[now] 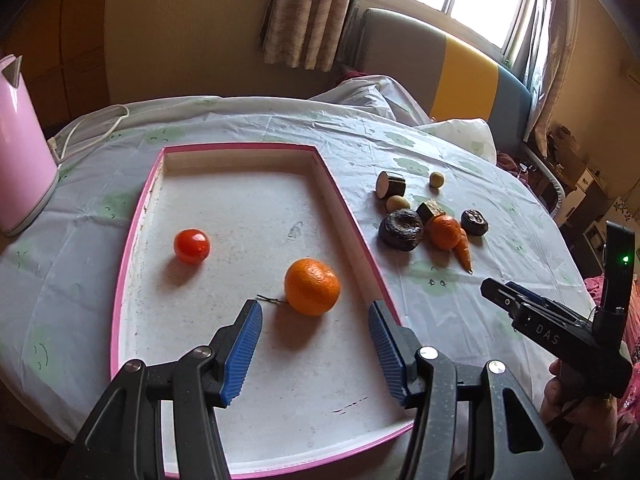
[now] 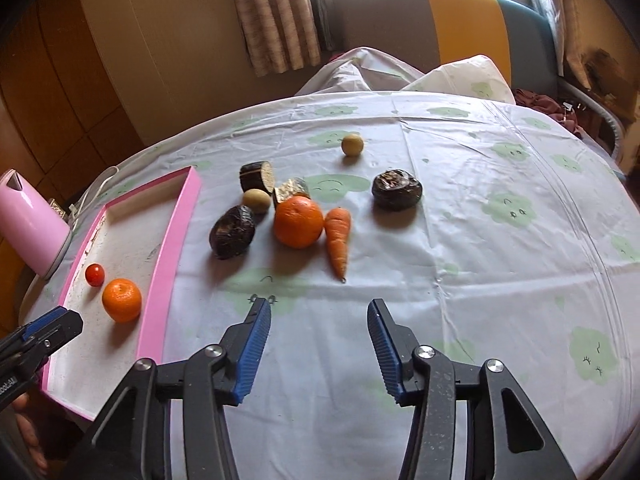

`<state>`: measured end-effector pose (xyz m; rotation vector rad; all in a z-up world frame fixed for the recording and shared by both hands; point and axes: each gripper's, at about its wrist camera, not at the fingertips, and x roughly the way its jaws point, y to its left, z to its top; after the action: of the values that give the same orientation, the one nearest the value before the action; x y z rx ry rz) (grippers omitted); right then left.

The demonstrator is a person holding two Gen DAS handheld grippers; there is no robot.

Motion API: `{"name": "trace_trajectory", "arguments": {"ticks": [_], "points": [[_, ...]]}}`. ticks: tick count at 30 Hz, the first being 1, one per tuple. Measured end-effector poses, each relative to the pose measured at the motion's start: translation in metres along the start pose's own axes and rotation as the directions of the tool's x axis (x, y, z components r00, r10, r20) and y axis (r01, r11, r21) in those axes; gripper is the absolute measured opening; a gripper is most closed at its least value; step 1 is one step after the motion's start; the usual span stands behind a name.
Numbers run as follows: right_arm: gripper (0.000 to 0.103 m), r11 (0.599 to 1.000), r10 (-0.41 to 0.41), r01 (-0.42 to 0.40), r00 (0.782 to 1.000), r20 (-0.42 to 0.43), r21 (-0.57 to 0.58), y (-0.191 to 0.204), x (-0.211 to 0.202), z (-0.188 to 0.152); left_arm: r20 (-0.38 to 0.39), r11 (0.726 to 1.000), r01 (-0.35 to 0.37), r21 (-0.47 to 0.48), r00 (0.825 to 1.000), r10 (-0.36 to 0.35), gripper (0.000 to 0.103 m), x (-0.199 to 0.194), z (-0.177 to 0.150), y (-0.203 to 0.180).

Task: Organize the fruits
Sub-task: 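Grasp the dark round dried fruit with the left gripper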

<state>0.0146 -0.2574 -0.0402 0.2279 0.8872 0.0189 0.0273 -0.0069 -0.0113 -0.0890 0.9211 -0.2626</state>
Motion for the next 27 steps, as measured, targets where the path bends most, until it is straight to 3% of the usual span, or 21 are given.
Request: {"name": "trace_trajectory", "arguments": {"ticks": [4,15,21,27], "points": [[0.049,1.0,-0.013,0.013,1.0,-0.003,0.019,-0.009,0.003,0.001,-0.007,0.997,0.052,0.056,0.999,-0.052,0.053,0.006,0.01,-0.02],[0.049,0.999,-0.024,0.024,1.0,-0.001,0.024,-0.021,0.002,0.003,-0.032,0.988,0.085,0.132,0.996,-0.082,0.05,0.028,0.025,-0.057],[0.041,0.999,-0.024,0.024,1.0,-0.013,0.032,-0.026,0.006,0.003,-0.068,0.982,0.121,0.147,0.991,-0.112,0.048,0.047,0.04,-0.067],[0.041,0.999,-0.024,0.024,1.0,-0.005,0.032,-0.031,0.006,0.006,-0.104,0.984,0.092,0.153,0.992,-0.077,0.049,0.074,0.061,-0.078]]}}
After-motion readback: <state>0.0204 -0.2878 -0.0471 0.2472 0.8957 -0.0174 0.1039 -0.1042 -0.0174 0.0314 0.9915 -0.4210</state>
